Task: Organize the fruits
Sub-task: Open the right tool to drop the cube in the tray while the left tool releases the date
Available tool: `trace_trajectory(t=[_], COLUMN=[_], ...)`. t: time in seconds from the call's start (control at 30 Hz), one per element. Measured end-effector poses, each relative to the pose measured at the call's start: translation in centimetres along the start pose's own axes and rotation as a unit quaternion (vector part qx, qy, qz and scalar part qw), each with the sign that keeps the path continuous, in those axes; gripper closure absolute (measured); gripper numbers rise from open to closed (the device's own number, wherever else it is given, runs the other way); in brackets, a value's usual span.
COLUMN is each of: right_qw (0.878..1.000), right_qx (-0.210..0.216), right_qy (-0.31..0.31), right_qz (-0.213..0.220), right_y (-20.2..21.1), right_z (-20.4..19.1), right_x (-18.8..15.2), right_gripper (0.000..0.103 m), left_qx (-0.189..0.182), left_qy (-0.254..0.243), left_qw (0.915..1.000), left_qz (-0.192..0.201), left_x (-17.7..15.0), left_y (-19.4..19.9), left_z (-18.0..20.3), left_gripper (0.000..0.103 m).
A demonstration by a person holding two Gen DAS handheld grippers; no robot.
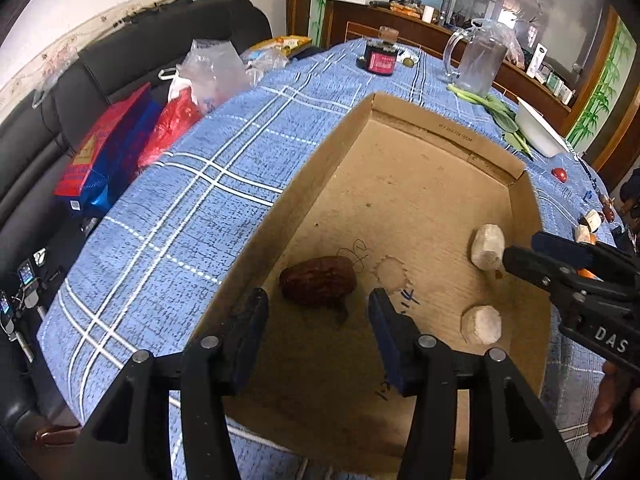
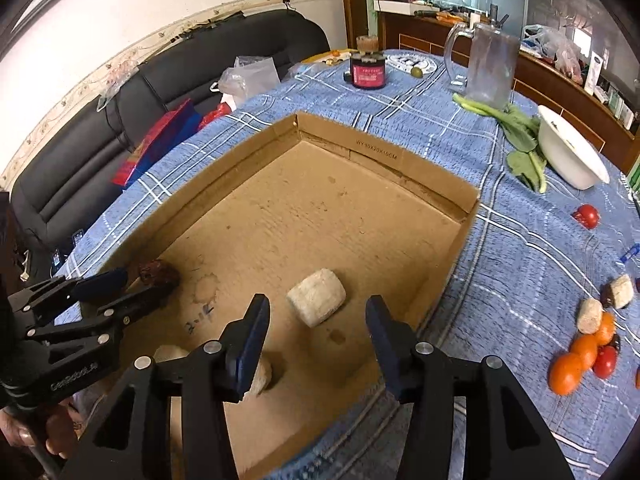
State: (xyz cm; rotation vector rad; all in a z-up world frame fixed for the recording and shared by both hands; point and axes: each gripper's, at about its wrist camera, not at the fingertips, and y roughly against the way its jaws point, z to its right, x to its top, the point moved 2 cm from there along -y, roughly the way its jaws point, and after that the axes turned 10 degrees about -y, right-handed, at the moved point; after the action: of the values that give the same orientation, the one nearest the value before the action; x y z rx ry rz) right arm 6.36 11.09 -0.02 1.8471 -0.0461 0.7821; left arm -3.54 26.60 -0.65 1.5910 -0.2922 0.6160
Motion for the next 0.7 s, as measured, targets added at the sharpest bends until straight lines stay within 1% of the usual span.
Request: trace_trajectory(t=[0.03, 0.1, 0.17, 0.33, 0.37, 0.4, 0.43, 0.53, 0.57, 0.7], right_qw=[1.0, 1.0, 1.0, 0.999, 0.999, 0.999, 0.998, 0.997, 0.996, 0.991], right_qx=[-0.006, -0.002, -0.004, -0.015, -0.018, -0.022, -0.028, -0.044, -0.049, -0.076], right_qy=[0.003, 0.002, -0.002, -0.024, -0.03, -0.036, -0.041, -0.063, -0.07, -0.104], right_qz=[0.003, 0.008, 0.011, 0.021, 0.022, 0.024, 0.025, 0.028, 0.028, 0.033], right_y=[0.6, 1.8, 2.7, 5.2, 5.7, 6.1, 6.6, 8.0, 8.4, 10.1], right_z=[0.0, 0.3, 0.7, 3.1, 3.7, 4.3, 5.0, 7.4, 8.1, 11.8], right_x=[-0.3, -1.1, -1.8, -4.0, -4.3, -4.8, -5.3, -6.8, -7.3, -9.4], right_gripper=[0.049, 0.049, 0.048, 0.044, 0.044, 0.044, 0.044, 0.042, 0.041, 0.04], left_qx=[0.004, 0.005, 0.006, 0.0, -0.004, -0.008, -0.011, -0.021, -0.026, -0.042], left_qy=[-0.002, -0.005, -0.01, -0.031, -0.037, -0.042, -0.047, -0.063, -0.073, -0.113], left_qw=[1.0, 0.9999, 0.9997, 0.9988, 0.9985, 0.9983, 0.998, 0.9966, 0.9958, 0.9915], left_qz=[0.005, 0.013, 0.021, 0.038, 0.04, 0.041, 0.042, 0.049, 0.05, 0.049], left_x=[-0.1, -0.1, -0.1, 0.1, 0.2, 0.3, 0.4, 0.7, 0.7, 0.7], left_y=[0.5, 1.1, 1.9, 3.1, 3.3, 3.4, 3.6, 4.0, 4.1, 4.2], left_z=[0.3, 0.8, 1.7, 4.6, 5.4, 6.2, 7.0, 9.4, 10.5, 14.8], left_gripper=[0.051, 0.05, 0.046, 0.043, 0.043, 0.04, 0.036, 0.029, 0.028, 0.023])
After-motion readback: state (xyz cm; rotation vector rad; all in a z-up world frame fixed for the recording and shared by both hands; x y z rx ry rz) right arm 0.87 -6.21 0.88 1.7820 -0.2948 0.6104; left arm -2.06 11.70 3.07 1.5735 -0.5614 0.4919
